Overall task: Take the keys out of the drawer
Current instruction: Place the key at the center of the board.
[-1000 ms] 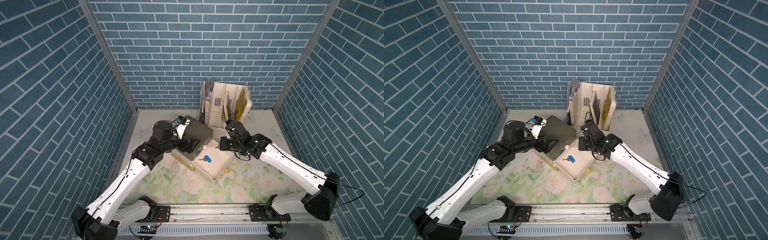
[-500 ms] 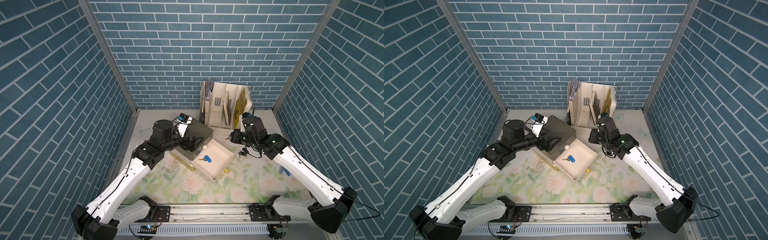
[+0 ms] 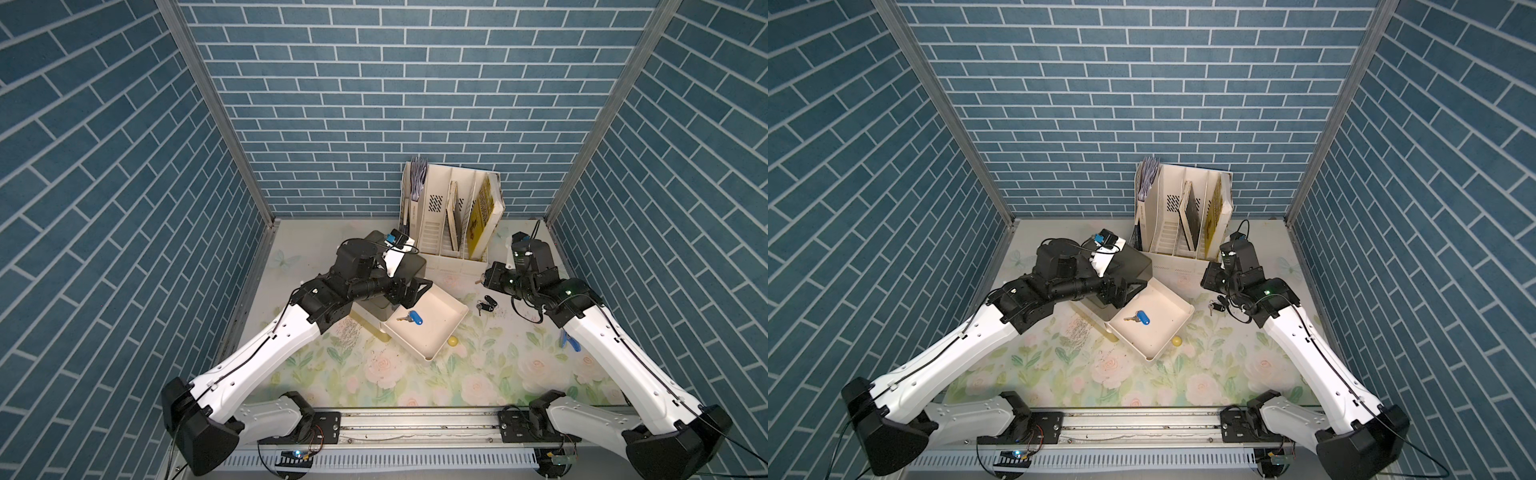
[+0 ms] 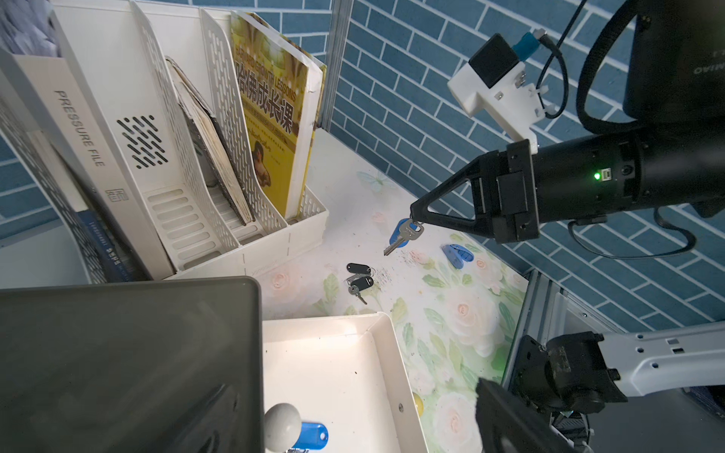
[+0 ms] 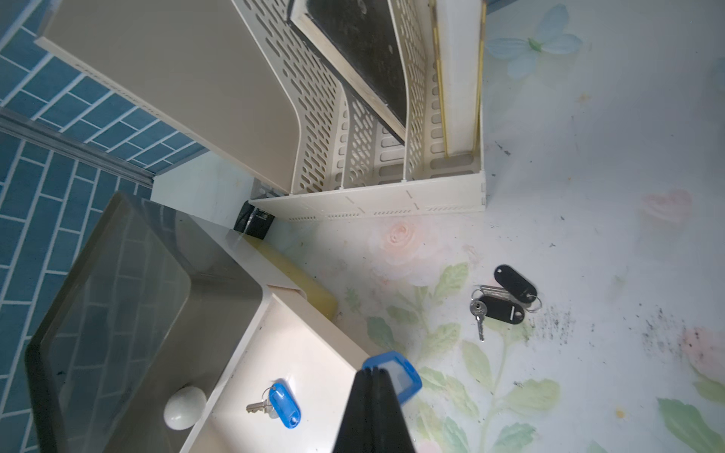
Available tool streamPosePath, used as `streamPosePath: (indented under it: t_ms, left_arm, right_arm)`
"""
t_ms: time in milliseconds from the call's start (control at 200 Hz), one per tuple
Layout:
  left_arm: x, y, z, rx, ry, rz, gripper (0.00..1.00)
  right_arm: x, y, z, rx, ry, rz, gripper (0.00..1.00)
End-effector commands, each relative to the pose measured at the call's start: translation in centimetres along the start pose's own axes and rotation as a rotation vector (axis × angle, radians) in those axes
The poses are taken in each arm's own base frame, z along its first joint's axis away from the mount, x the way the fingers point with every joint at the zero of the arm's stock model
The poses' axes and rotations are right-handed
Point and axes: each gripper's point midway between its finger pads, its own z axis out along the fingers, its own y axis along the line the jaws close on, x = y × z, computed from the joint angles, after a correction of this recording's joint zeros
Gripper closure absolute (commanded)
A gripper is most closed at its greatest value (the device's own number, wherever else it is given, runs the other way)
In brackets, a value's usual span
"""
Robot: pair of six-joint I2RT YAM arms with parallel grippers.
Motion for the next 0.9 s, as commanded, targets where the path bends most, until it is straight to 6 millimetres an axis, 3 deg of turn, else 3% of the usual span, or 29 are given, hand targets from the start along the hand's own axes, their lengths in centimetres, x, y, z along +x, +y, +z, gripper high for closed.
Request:
streamPosePath:
  t_ms: [0,490,770,890]
  left_arm:
    - [-0.7,-1.3,0.5,0.012,-0.013,0.026,0.0]
    - [2.8,-5.1,4.6,0.083,0.119,0.066,0.0]
    - [4.3,-6.3,6.0,0.104,0.164,0.079,0.0]
    - [4.7,-6.5,6.3,0.108,0.171,0.081,0.0]
  right_arm:
    - [1.3,-1.4,-0.4,0.016,0.026,-0.011,1.0]
    - [7.0,-5.8,1.6,0.065,0.126,0.024,1.0]
    - [10.1,-7.2,3.9,0.051,0.172,0.069,1.0]
    - [11.5,-6.8,4.9,-0.002,0.207,0.102,1.0]
